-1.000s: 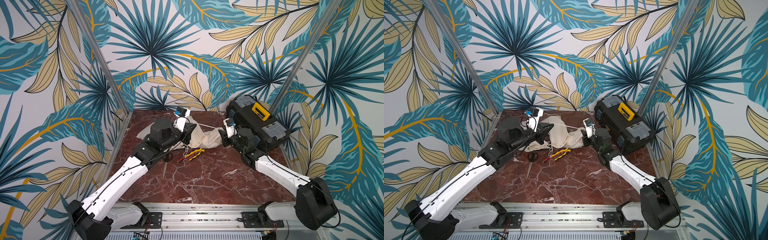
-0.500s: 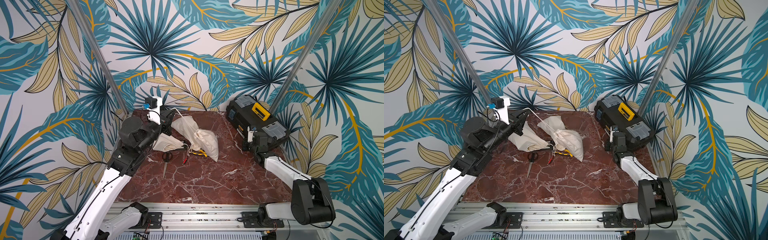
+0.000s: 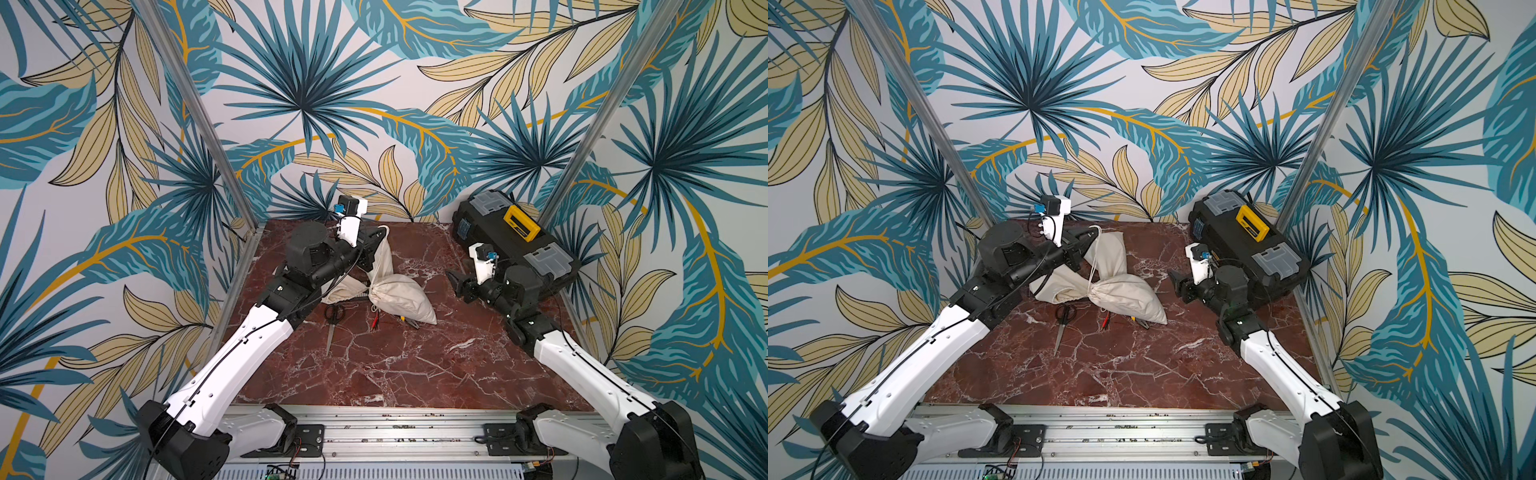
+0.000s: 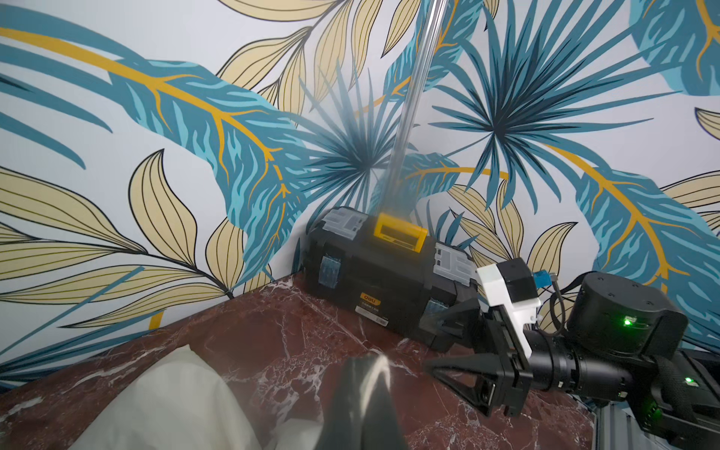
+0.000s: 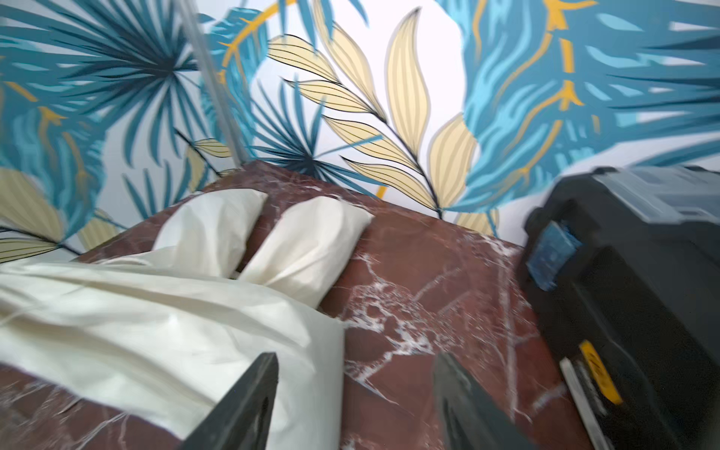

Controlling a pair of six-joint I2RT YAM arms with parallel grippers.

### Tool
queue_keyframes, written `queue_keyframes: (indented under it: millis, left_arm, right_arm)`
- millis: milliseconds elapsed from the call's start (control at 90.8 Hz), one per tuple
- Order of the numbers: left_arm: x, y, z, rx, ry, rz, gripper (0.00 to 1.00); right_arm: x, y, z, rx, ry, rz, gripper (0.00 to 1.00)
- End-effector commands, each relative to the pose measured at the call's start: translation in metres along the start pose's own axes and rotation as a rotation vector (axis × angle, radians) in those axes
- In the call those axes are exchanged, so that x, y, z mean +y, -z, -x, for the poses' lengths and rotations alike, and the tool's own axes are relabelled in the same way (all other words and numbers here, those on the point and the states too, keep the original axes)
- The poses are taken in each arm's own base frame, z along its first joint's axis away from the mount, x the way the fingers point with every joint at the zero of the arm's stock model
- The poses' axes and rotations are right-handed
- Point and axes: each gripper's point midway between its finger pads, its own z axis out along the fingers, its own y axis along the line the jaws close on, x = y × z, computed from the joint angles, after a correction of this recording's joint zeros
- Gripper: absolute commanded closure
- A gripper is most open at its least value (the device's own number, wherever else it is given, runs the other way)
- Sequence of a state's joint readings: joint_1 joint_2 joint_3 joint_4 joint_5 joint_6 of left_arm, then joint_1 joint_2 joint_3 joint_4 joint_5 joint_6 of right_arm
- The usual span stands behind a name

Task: Close the soil bag
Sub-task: Frap the soil bag at the center of the board.

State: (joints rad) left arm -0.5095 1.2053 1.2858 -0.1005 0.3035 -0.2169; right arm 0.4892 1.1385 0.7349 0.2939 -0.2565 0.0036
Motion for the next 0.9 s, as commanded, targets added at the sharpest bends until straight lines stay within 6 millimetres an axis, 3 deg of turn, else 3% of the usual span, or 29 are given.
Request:
queue_keyframes:
  millis: [0, 154, 286, 518, 628, 782, 892]
  left_arm:
    - [-0.023, 0.016, 0.034, -0.081, -0.032, -0.058, 1.0]
    - [-0.034, 0.018, 0.036, -0.071, -0.046, -0.078, 1.0]
    - [-0.037, 0.016, 0.034, -0.066, -0.044, -0.088, 1.0]
    - [-0.038, 0.012, 0.036, -0.063, -0.046, -0.096, 1.0]
    - [-0.04, 0.013, 0.038, -0.071, -0.043, -0.103, 1.0]
    - [-0.042, 0.016, 0.043, -0.084, -0.042, -0.105, 1.0]
    - [-0.043, 0.024, 0.052, -0.107, -0.051, -0.093, 1.0]
  right_arm:
    - [0.045, -0.011, 0.017, -0.062, 0.051, 0.192, 0.29]
    - [0.095, -0.032, 0.032, -0.101, 0.098, 0.364, 0.26]
    - [0.134, -0.032, 0.045, -0.132, 0.143, 0.492, 0.25]
    - [0.164, -0.018, 0.058, -0.183, 0.159, 0.606, 0.23]
    - [0.173, -0.029, 0.06, -0.18, 0.162, 0.624, 0.23]
    - [0.17, -0.061, 0.052, -0.165, 0.131, 0.601, 0.38]
    - [0.166, -0.084, 0.035, -0.103, 0.119, 0.574, 0.64]
